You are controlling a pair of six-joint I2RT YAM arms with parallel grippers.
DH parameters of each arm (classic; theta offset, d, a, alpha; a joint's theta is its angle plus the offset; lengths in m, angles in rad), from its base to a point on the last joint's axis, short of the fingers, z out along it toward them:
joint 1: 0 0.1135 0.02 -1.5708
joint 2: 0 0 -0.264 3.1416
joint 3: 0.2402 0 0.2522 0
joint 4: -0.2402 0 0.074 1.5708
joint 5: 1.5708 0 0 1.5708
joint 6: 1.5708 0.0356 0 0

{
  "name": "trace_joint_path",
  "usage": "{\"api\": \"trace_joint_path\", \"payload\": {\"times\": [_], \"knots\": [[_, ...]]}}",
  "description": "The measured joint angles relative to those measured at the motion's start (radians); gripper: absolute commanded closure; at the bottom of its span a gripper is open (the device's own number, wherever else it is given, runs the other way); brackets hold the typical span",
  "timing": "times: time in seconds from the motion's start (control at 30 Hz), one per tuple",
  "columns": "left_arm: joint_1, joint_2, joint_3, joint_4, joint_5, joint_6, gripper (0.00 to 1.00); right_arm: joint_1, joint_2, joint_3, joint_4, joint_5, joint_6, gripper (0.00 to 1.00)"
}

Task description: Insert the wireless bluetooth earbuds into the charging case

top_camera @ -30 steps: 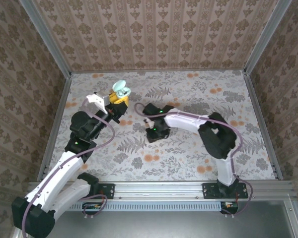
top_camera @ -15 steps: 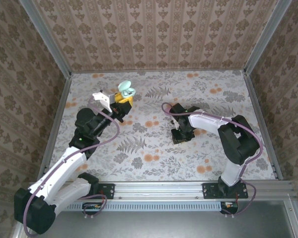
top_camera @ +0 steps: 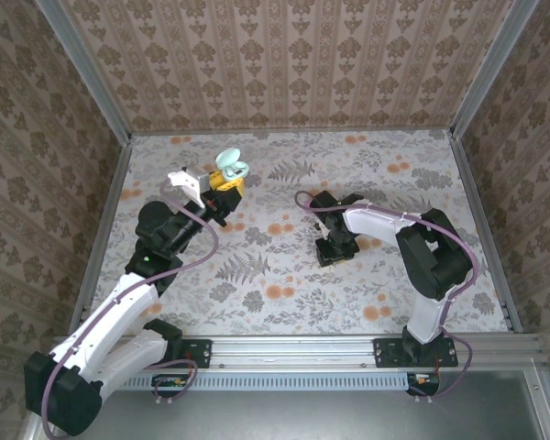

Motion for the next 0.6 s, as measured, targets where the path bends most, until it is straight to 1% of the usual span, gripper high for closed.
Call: {"api": "trace_joint_path", "payload": {"times": [0.6], "knots": [[0.000, -0.001, 0.000, 0.000, 0.000, 0.000, 0.70, 0.018, 0.016, 0.015, -0.006, 0.002, 0.139, 0.66]]}}
